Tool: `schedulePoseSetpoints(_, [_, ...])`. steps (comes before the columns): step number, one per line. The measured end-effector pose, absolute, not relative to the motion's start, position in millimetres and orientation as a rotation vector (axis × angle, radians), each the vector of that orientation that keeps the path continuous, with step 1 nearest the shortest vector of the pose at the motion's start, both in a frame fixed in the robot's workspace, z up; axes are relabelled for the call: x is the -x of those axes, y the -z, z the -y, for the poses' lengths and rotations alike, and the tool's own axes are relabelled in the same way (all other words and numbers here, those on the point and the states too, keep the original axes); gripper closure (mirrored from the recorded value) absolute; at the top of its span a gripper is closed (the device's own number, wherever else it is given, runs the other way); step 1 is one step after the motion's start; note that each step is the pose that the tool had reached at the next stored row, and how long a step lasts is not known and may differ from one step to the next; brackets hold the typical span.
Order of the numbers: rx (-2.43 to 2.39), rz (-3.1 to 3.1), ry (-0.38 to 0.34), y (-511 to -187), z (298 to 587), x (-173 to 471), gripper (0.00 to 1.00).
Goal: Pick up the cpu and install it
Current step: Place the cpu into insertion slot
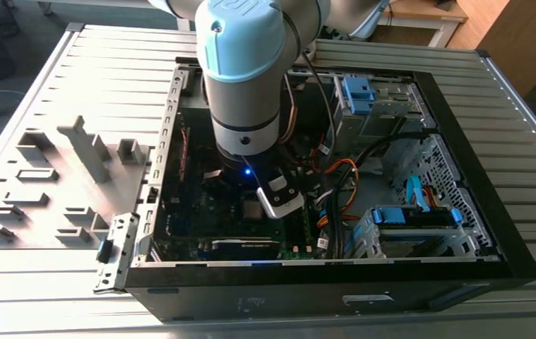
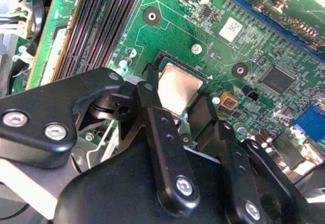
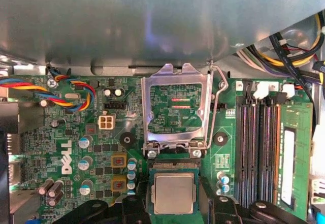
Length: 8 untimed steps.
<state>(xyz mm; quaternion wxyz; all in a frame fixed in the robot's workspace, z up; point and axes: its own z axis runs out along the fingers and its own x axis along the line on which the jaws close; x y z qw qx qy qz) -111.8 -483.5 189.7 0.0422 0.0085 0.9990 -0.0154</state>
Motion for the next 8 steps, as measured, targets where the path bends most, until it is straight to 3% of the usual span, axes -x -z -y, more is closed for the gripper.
schedulePoseSetpoints(8, [-0.026, -3.057, 0.047, -189.5, 483.5, 111.7, 0.53])
